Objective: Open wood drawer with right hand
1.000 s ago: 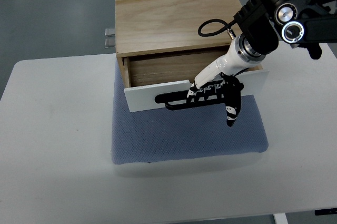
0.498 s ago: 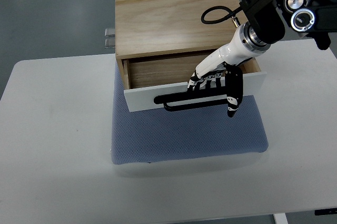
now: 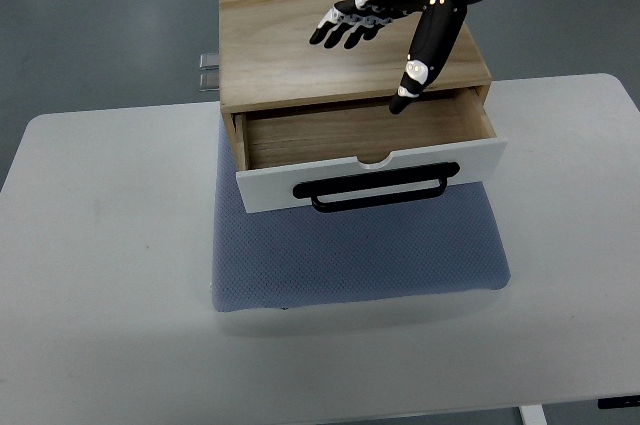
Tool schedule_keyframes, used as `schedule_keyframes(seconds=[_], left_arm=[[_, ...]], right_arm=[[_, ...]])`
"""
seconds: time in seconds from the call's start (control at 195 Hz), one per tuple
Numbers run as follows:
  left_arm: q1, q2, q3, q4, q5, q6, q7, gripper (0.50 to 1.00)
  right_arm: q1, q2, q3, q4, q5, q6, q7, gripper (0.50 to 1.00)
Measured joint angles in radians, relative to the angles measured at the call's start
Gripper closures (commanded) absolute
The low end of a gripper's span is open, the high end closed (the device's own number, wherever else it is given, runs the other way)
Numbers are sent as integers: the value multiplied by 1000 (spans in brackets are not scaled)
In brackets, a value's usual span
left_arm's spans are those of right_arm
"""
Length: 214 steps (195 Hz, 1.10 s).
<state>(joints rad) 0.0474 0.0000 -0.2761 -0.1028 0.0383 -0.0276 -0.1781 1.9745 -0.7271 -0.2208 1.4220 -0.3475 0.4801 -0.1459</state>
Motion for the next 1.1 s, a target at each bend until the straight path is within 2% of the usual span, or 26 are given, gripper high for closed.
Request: schedule_keyframes(seconds=[0.113,0.303,0.554,0.862,1.098], left_arm=[[0,0,0,0,0,0,0,500],[0,0,0,0,0,0,0,500],[0,0,0,0,0,0,0,500],[0,0,0,0,0,0,0,500],[0,0,0,0,0,0,0,500]], right_arm=[[-112,-40,122,-83,62,-84,47,558],[-398,-65,422,-233,99,-200,118,560],[-744,23,830,-443,101,-311,134,560],[-930,207,1148,-645,120,-465,175,560],[-992,283,1256,-748,248,-487,178,556]])
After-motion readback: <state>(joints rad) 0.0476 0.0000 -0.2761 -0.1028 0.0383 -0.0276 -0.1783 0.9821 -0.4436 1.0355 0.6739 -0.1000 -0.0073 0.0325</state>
